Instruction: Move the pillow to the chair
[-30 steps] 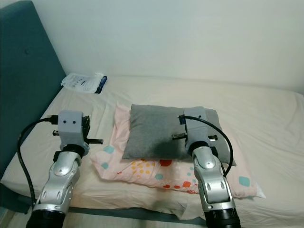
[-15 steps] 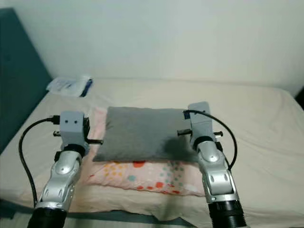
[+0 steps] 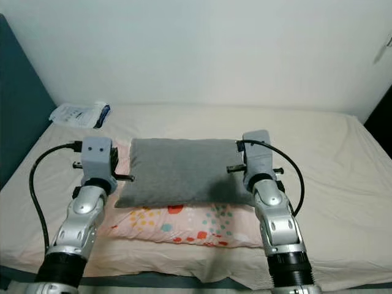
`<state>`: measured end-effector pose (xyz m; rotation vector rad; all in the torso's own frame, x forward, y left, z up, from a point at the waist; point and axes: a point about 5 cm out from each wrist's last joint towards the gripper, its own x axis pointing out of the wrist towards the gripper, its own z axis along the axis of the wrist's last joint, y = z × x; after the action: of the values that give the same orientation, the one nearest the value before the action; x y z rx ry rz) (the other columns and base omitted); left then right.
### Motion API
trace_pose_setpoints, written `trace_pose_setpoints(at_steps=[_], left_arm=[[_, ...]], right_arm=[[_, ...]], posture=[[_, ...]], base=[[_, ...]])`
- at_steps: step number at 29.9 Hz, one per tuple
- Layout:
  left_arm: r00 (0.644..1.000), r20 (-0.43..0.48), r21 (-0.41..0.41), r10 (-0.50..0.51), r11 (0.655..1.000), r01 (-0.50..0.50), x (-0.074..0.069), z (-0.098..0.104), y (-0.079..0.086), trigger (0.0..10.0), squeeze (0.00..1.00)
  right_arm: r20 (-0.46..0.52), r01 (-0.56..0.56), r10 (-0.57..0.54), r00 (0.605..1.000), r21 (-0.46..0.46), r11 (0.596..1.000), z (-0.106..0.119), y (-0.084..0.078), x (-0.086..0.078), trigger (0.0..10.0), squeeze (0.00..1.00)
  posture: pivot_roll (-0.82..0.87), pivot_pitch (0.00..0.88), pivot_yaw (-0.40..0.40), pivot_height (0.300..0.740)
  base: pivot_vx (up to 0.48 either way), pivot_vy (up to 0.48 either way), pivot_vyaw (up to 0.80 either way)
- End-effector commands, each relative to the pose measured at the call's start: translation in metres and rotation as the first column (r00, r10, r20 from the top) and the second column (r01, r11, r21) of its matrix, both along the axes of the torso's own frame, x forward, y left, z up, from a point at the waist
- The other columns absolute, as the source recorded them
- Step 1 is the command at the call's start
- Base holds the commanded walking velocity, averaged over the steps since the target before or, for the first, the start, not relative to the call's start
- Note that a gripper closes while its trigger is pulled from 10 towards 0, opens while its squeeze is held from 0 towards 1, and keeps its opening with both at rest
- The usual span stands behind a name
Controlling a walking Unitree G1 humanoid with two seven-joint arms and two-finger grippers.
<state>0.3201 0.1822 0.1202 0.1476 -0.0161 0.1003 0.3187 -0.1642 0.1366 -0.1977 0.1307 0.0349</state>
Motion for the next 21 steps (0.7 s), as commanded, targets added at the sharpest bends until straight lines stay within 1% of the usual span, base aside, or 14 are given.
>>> trace_pose_setpoints(at_steps=[1,2,8,12,21], left_arm=[[1.0,-0.016,-0.002,0.02,1.0,-0.02,0.0,-0.004,0.001,10.0,0.0],[0.999,-0.023,-0.02,0.038,0.999,-0.039,0.0,-0.006,0.002,10.0,0.0],[0.998,-0.037,-0.016,0.053,0.998,-0.054,0.0,-0.009,0.004,10.0,0.0],[0.997,-0.041,-0.017,0.066,0.998,-0.067,-0.001,-0.011,0.006,10.0,0.0],[0.996,-0.053,-0.006,0.075,0.997,-0.075,-0.004,-0.015,0.008,10.0,0.0]], right_arm=[[0.004,0.005,-0.005,1.0,-0.02,1.0,-0.002,-0.001,0.001,10.0,0.0],[0.006,0.004,-0.003,1.0,-0.022,1.0,-0.002,-0.001,0.001,10.0,0.0],[0.017,-0.008,0.008,1.0,0.013,1.0,-0.003,0.001,0.002,10.0,0.0],[0.032,-0.01,0.009,0.999,0.051,0.999,-0.001,0.002,0.002,10.0,0.0],[0.041,-0.01,0.008,0.999,0.047,0.999,-0.002,0.002,0.001,10.0,0.0]], posture=[[-0.02,0.078,-0.008,0.74],[-0.03,0.077,-0.008,0.74],[-0.02,0.072,-0.012,0.74],[-0.02,0.066,-0.009,0.721],[-0.02,0.066,-0.007,0.681]], base=[[0.0,0.0,0.0],[0.0,0.0,0.0],[0.0,0.0,0.0],[0.0,0.0,0.0],[0.0,0.0,0.0]])
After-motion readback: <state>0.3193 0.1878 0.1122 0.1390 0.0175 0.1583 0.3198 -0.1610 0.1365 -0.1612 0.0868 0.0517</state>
